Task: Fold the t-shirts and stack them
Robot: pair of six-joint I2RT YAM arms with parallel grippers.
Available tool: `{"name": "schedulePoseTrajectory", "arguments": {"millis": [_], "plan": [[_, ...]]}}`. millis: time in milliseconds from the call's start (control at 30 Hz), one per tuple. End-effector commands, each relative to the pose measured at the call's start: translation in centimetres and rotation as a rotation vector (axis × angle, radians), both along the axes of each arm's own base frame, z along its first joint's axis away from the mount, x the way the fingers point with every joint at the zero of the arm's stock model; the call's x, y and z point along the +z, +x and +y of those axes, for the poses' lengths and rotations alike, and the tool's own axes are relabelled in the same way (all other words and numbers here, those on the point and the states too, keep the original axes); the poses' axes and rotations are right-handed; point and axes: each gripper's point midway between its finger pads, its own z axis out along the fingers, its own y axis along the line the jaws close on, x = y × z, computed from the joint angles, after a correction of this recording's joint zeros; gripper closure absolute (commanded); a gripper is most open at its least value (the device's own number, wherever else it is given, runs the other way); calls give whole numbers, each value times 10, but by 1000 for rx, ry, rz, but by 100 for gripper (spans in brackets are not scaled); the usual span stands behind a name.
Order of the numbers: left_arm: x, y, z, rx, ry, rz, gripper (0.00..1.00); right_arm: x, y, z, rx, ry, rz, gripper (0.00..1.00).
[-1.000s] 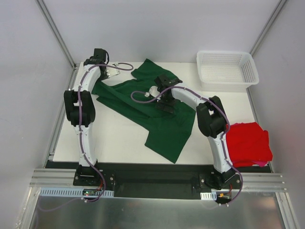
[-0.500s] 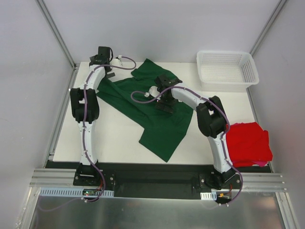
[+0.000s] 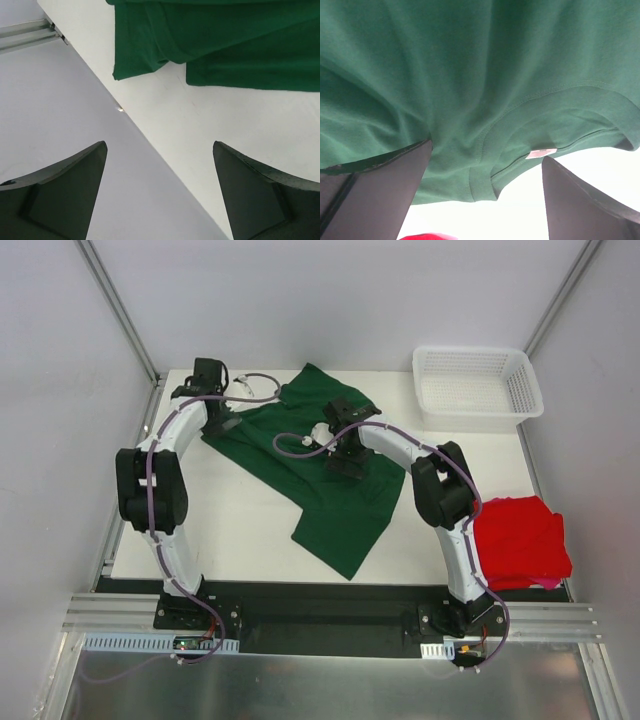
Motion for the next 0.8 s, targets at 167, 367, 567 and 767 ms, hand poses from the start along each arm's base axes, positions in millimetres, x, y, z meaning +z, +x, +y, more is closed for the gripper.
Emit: {"name": "schedulePoseTrajectory", "arguments": {"millis": [167, 367, 567, 767], "plan": [[-25, -9, -26, 156, -388, 142, 19, 11, -10, 0, 16, -5, 28, 4], [-58, -9, -39, 184, -453, 262, 26, 13, -14, -5, 13, -8, 32, 4], [-88, -18, -41, 224, -462, 342, 28, 17, -16, -11, 4, -3, 30, 4], [-91, -11, -22, 250, -416, 326, 30, 18, -19, -12, -2, 8, 41, 4]]}}
